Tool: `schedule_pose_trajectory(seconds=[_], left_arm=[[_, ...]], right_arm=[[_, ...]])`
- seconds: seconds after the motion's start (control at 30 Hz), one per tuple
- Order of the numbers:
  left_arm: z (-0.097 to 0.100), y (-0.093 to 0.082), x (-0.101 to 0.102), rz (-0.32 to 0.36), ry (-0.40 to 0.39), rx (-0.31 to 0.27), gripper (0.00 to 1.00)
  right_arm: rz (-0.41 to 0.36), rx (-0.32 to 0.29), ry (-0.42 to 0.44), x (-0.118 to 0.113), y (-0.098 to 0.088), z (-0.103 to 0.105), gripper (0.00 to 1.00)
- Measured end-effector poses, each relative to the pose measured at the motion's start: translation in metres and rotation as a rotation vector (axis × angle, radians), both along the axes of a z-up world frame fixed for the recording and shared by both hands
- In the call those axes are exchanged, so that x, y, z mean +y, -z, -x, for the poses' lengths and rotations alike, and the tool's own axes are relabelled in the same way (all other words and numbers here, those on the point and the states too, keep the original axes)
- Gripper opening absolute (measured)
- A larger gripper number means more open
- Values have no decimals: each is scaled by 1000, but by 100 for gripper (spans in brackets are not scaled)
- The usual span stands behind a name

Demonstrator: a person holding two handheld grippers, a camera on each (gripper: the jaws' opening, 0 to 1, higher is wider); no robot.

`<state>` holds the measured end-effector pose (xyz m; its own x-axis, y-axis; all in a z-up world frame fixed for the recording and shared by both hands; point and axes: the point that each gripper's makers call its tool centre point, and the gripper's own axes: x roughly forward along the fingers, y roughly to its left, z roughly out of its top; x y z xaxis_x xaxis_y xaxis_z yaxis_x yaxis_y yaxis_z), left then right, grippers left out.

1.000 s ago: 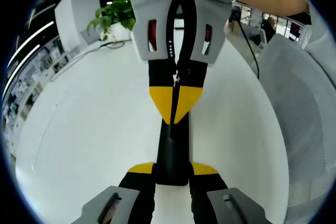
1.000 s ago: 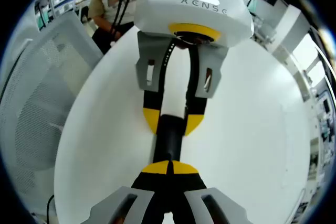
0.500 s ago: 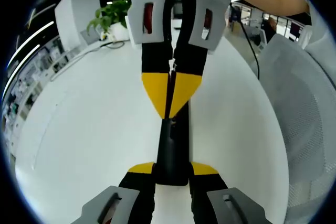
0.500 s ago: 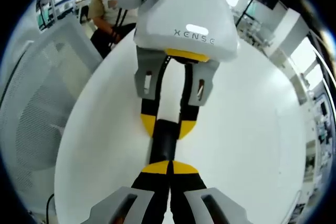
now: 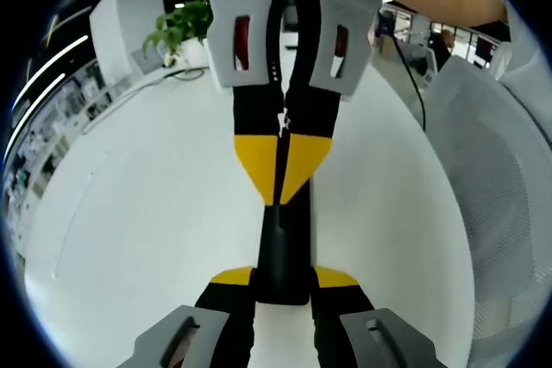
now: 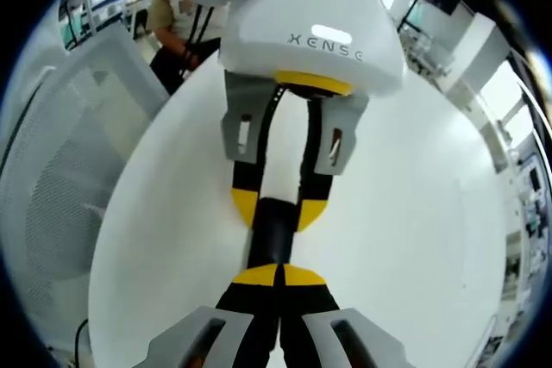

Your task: Press the specified remote control buttons in sequence, fully releasing each button before pressing the next.

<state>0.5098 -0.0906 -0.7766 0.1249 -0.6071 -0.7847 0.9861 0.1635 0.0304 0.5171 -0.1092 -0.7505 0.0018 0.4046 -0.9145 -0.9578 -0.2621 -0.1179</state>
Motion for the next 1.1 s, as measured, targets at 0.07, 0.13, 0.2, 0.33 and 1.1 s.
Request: schedule_pose_trajectory(seconds=[0.07,0.13,0.2,0.33,1.1], left_arm=[[0,0,0,2,0,1,24],[0,1,0,4,-4,5,24],[-1,1,0,4,-2,4,24],[-1,1,0,2,-1,3,24],[-1,1,0,5,-1,-2,24]], right_arm=[[2,5,-4,1,2,1,0],[9,8,-9,1,5,2,0],[8,12,-10,1,6,2,0],[13,17,-15,0,9,4,0],[33,37,-30,0,20,9,0]])
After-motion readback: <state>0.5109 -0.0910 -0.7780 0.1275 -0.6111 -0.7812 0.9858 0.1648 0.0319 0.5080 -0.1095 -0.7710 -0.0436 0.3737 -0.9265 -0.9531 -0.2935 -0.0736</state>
